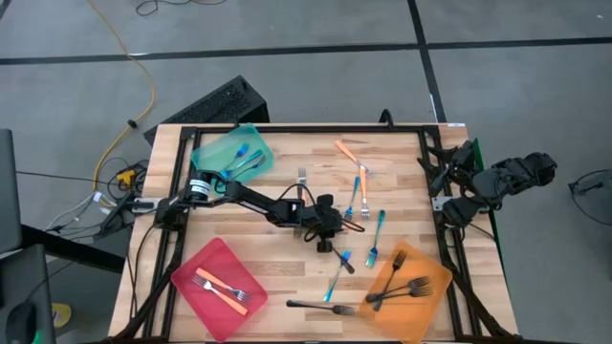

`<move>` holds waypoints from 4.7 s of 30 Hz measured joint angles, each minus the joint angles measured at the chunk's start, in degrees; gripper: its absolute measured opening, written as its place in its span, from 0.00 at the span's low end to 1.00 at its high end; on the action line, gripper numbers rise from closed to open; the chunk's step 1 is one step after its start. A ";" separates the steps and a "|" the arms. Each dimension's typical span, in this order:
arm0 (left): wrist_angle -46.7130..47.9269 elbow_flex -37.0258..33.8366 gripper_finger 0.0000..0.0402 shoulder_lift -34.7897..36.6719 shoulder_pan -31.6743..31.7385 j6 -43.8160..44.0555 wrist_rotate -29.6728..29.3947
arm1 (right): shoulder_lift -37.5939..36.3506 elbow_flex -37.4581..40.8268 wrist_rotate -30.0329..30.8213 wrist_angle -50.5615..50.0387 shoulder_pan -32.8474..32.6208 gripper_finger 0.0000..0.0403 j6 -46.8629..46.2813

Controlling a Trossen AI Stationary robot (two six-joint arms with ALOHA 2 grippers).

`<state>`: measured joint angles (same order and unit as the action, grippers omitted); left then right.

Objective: Sort silverware by color (type)
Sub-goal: Put the orange fork into the red bin

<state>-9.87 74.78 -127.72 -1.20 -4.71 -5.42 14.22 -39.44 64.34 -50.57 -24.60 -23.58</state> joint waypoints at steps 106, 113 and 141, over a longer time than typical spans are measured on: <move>43.05 -6.86 0.10 38.42 -7.86 -30.46 0.97 | -0.01 0.00 0.00 0.02 0.02 0.60 -0.02; 56.56 -6.82 0.10 41.74 -14.53 -23.38 -6.81 | 0.02 0.02 0.00 0.00 0.02 0.60 -0.02; 97.33 7.04 0.09 47.36 -34.37 19.90 -2.84 | 0.02 0.02 0.00 0.01 0.02 0.60 -0.02</move>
<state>87.46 81.83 -80.36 -35.57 15.19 -8.26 14.24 -39.42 64.34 -50.56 -24.58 -23.59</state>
